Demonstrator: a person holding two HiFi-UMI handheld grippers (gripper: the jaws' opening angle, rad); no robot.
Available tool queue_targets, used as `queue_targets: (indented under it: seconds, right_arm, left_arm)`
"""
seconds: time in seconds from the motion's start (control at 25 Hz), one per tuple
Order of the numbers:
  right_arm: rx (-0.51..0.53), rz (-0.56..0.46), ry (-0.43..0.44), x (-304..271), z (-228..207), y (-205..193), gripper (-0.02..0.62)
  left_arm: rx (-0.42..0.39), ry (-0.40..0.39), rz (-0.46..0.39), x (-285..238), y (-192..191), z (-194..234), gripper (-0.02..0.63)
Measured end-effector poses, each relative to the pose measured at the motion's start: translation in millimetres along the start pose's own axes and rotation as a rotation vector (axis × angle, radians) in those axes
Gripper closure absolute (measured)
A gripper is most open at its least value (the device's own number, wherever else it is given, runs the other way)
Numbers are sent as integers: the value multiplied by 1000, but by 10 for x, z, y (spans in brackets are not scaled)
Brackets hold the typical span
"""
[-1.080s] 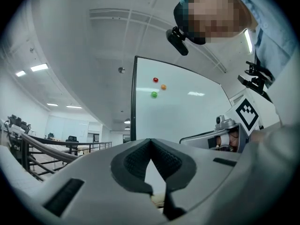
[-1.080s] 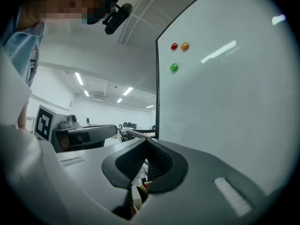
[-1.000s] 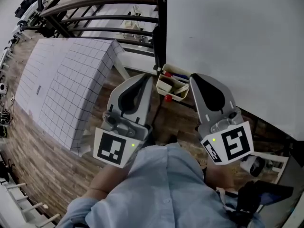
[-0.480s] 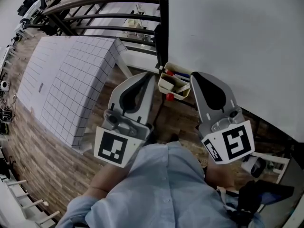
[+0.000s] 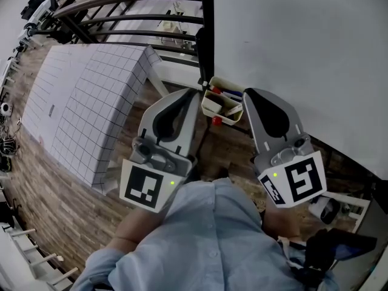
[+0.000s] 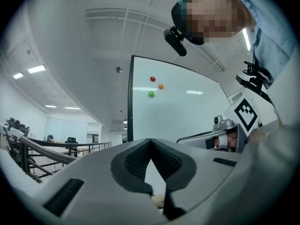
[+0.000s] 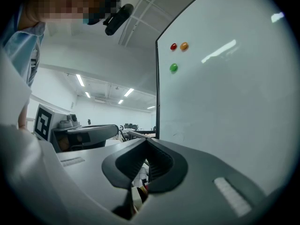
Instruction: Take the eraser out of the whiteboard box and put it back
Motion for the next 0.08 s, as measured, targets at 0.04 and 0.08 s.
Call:
queue_targets:
  seconds: [0.04,0.08]
  right_arm:
    - [0,-1,0,-1,-11,-2,595]
    - [1,-2,0,-1,-23,-4,595]
  left_arm:
    - [-1,-1,-1,-12,-4,-4,607]
    - [-2,-3,-1,-24,-8,-7,607]
Point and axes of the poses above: the fingertips, and each gripper's own axes: x backward along the fingers, z to its left, y out of its top, the point moved 7 cm from there along x, backward along the fingers, and after that the axes turned 7 degrees about y, right-handed, at the moved point
